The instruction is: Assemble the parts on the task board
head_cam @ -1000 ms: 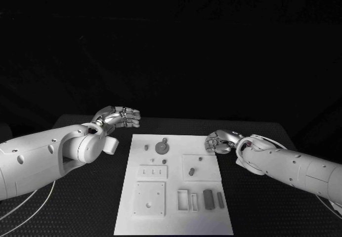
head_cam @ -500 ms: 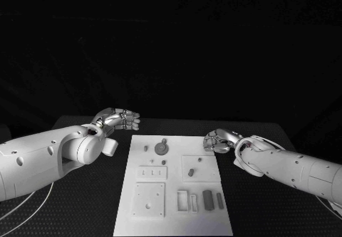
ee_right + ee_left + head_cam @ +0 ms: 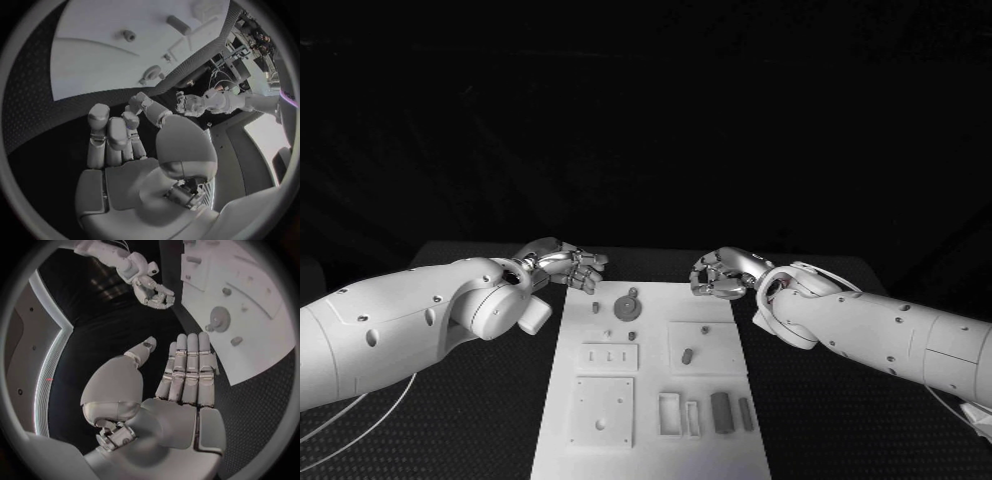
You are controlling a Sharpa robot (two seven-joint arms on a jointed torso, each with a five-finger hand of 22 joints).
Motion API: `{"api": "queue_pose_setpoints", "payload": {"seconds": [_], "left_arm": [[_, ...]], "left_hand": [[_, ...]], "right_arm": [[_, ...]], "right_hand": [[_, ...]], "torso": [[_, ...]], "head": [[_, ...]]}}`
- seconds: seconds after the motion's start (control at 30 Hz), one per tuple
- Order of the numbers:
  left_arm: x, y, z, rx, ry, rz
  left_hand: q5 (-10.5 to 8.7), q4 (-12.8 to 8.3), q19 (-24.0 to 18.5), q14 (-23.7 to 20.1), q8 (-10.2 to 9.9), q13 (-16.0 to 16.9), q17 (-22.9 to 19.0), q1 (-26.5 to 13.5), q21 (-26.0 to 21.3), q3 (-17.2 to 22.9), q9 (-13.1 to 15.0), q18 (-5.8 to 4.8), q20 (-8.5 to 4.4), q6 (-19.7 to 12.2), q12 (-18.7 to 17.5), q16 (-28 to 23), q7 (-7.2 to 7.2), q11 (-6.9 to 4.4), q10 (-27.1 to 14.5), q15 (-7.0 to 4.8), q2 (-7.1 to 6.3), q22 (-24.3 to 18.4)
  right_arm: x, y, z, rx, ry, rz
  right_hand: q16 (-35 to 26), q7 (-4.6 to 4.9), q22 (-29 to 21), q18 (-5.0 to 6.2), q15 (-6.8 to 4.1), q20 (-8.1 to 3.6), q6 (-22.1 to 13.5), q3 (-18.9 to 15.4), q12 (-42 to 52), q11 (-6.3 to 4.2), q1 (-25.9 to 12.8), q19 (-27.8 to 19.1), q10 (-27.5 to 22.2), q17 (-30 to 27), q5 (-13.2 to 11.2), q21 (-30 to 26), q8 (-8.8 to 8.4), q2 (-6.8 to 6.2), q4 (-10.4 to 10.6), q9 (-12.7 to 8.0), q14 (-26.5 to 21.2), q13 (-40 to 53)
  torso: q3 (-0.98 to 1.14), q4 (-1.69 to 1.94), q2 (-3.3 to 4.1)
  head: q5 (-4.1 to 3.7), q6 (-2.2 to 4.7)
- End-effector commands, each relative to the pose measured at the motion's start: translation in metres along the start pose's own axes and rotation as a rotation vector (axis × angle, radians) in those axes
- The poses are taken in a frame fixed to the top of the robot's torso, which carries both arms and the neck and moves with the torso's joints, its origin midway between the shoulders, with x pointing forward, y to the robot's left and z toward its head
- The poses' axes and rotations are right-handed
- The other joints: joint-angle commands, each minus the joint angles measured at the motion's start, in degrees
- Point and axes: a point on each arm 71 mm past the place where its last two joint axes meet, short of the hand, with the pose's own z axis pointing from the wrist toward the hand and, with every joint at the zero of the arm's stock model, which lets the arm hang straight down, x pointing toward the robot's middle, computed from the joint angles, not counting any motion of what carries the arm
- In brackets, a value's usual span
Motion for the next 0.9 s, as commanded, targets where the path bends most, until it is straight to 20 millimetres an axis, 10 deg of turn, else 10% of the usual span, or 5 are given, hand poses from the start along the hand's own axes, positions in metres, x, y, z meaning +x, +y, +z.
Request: {"api": "queue_pose_setpoints", "payload": {"seconds": [0.03,0.9], "left_arm": [[0.011,0.002,0.003,-0.09,0.05,0.098],[0.061,-0.004,0.015,-0.162,0.183,0.178]], "left_hand": [[-0.17,-0.3,0.47,0.57,-0.25,0.37,0.52,-0.12,0.35,-0.05,-0.18,0.68,-0.14,0.01,0.35,0.28,0.1,-0.21,0.58,-0.12,-0.45,0.35],[-0.17,2.07,-0.46,-0.24,-0.99,1.39,1.99,-2.86,-0.14,-0.56,-0.95,0.41,-0.08,0.17,-0.32,-0.69,0.2,0.04,-0.36,0.09,-1.08,1.12]], "right_arm": [[0.007,0.015,0.003,0.0,0.05,-0.021],[0.033,0.085,0.01,-0.136,0.122,0.01]], "right_hand": [[0.12,-0.21,0.91,4.77,-0.48,-0.39,8.34,-0.35,0.34,-0.37,0.52,-0.2,-0.17,-0.08,0.1,0.3,0.27,-0.21,-0.1,0.13,-0.12,-0.08],[0.07,-0.25,0.87,4.77,-0.57,-0.47,8.28,-0.38,0.34,-0.43,0.54,-0.13,-0.16,-0.22,0.1,0.28,0.29,-0.15,-0.08,0.29,-0.19,-0.09]], "torso": [[0.07,-0.19,-0.61],[0.17,-0.22,-1.14]], "head": [[0.37,0.22],[1.49,0.09]]}}
